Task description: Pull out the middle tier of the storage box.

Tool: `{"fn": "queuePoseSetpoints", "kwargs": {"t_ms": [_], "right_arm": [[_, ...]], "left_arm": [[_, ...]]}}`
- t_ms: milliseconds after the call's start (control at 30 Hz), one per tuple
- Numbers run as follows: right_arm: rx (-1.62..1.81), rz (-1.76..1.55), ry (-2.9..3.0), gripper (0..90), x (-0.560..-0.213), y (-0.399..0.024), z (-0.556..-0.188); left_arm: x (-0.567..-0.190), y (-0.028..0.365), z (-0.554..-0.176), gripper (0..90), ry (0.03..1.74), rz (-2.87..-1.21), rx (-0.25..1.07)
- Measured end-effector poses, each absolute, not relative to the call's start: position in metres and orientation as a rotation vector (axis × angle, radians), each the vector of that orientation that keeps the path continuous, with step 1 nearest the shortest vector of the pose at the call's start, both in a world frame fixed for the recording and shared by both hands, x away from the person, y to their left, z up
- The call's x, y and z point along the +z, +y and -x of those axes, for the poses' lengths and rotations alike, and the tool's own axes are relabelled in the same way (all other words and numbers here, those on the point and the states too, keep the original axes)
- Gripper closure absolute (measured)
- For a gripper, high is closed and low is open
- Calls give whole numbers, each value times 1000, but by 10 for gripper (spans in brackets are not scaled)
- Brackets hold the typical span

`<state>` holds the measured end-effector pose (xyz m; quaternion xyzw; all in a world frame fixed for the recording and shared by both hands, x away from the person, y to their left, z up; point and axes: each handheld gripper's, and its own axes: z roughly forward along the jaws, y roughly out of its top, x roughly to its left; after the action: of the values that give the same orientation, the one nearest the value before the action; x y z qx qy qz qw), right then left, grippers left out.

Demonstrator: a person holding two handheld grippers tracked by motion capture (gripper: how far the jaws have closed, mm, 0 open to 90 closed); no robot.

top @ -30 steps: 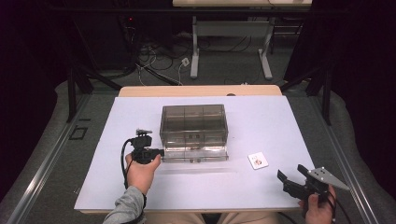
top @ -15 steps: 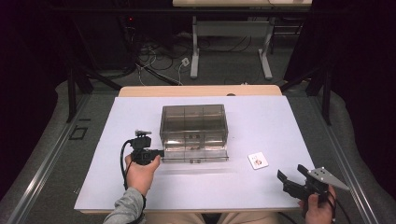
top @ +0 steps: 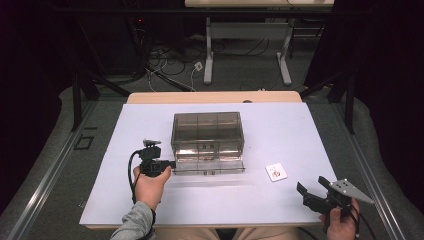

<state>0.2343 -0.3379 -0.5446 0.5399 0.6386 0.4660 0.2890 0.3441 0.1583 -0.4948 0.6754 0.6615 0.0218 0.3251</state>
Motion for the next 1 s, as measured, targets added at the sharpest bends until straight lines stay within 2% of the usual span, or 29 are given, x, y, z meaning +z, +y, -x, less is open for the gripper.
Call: {"fn": "queuePoseSetpoints", "kwargs": {"t_ms": [267, 600, 1000], "right_arm": [[1242, -1441, 1705, 152, -545, -338, -234], [1241, -1444, 1703, 152, -545, -338, -234], [1228, -1438, 1711, 152, -545, -337, -234]], "left_arm": [[-496, 158, -344, 873, 1732, -1766, 62], [-493, 162, -342, 785, 1710, -1748, 87], [-487, 169, -334, 597, 1642, -1738, 132]]}}
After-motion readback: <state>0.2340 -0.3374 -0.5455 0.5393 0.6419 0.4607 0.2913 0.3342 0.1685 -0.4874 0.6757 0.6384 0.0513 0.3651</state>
